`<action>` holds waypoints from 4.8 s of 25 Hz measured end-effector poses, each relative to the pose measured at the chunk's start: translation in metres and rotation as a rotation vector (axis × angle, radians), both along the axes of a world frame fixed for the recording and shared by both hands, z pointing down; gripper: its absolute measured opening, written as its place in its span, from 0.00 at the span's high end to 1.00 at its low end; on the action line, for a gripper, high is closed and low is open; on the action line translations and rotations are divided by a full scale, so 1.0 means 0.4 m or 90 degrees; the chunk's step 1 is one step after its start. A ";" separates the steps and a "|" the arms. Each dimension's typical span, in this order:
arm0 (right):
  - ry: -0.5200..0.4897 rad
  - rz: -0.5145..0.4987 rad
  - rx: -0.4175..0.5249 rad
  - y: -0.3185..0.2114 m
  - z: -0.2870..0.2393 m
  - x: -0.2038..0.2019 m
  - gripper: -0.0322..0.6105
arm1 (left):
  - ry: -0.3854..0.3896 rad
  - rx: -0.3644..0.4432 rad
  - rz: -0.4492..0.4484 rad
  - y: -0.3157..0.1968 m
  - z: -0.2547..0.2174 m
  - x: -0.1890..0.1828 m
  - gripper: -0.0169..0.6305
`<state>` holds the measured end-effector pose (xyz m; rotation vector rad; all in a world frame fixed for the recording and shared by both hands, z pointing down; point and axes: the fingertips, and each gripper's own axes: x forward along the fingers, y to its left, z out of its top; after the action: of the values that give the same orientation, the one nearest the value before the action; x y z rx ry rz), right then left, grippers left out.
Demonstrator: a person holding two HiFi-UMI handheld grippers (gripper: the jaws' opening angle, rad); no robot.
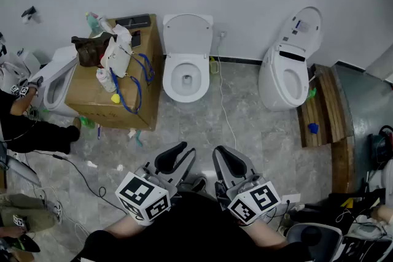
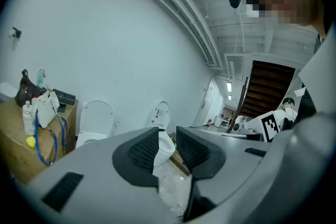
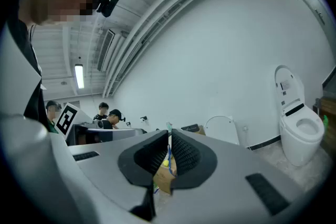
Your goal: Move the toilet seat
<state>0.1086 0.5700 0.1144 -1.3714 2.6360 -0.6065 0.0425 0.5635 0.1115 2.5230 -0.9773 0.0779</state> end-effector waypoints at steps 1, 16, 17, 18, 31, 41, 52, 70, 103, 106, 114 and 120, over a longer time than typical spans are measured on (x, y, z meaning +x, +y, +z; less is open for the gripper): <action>0.001 -0.002 0.000 0.002 0.000 -0.002 0.88 | 0.000 -0.001 -0.001 0.002 0.001 -0.001 0.80; -0.041 0.011 -0.040 -0.070 0.035 -0.028 0.88 | -0.014 -0.028 0.004 -0.061 0.035 -0.023 0.80; -0.041 0.013 -0.048 -0.077 0.045 -0.034 0.88 | -0.023 -0.028 0.010 -0.065 0.041 -0.025 0.80; -0.042 0.015 -0.057 -0.085 0.057 -0.040 0.88 | -0.032 -0.025 0.017 -0.069 0.046 -0.026 0.80; -0.033 0.059 -0.129 -0.279 0.143 -0.177 0.88 | 0.001 -0.070 0.041 -0.271 0.108 -0.187 0.80; 0.004 0.113 -0.102 -0.419 0.066 -0.270 0.88 | 0.048 -0.030 0.067 -0.437 0.045 -0.320 0.80; 0.007 0.101 -0.135 -0.512 0.089 -0.303 0.88 | 0.060 -0.062 0.055 -0.526 0.082 -0.359 0.80; -0.048 0.015 -0.163 -0.769 0.157 -0.255 0.88 | 0.020 -0.075 -0.028 -0.748 0.132 -0.299 0.80; 0.155 -0.012 -0.066 -1.279 0.281 -0.041 0.88 | -0.141 -0.074 -0.184 -1.242 0.347 -0.221 0.80; 0.143 0.002 -0.092 -1.346 0.326 -0.047 0.88 | -0.163 -0.102 -0.189 -1.312 0.444 -0.261 0.80; 0.107 0.013 -0.275 -1.468 0.525 -0.087 0.78 | -0.103 -0.246 -0.196 -1.396 0.675 -0.336 0.80; 0.105 0.033 -0.302 -1.537 0.587 -0.131 0.59 | -0.093 -0.282 -0.145 -1.446 0.779 -0.353 0.69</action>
<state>0.0561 -0.0449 0.3492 -1.6623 2.6770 -1.2206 -0.0988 -0.0149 0.4232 2.0147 -1.1527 0.3720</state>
